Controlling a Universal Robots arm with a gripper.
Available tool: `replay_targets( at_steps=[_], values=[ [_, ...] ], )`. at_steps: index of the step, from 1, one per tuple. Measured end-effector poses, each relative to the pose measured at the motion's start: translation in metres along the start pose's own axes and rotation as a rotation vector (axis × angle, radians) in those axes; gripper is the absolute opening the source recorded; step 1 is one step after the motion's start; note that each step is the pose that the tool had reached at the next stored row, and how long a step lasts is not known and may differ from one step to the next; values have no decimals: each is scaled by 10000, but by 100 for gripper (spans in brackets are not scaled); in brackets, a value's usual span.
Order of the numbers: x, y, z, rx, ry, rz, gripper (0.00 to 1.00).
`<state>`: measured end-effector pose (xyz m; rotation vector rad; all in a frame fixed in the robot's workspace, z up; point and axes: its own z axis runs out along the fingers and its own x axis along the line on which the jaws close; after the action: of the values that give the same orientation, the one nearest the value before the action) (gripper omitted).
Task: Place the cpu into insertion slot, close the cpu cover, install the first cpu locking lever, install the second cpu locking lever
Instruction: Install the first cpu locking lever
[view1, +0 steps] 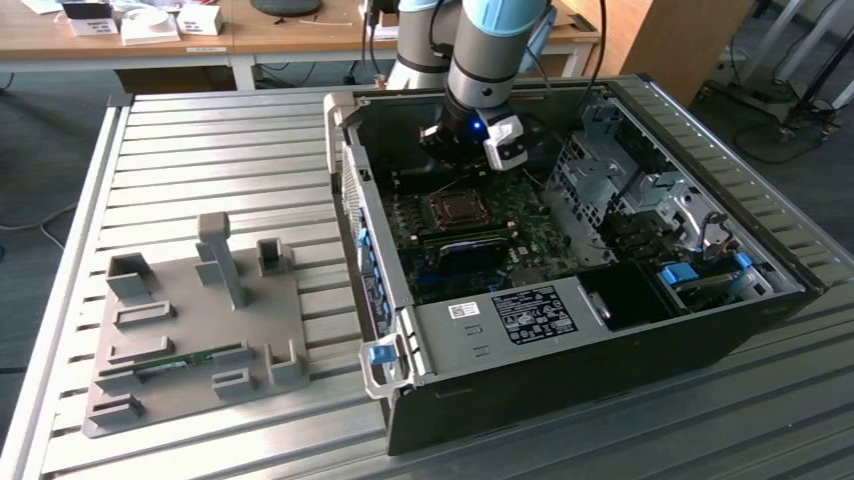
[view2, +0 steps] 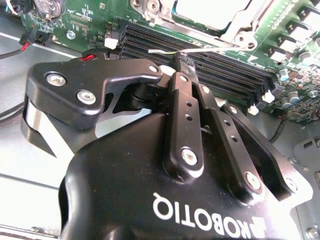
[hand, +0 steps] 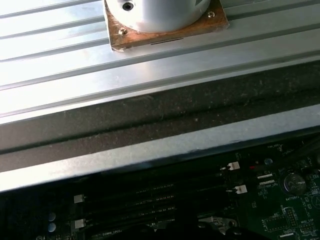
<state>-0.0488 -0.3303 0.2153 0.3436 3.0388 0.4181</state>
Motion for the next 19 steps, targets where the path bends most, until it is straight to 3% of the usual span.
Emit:
replay_targets(
  at_steps=[19],
  values=[
    [6,-18,40,-5,-11,-4,11]
  ],
)
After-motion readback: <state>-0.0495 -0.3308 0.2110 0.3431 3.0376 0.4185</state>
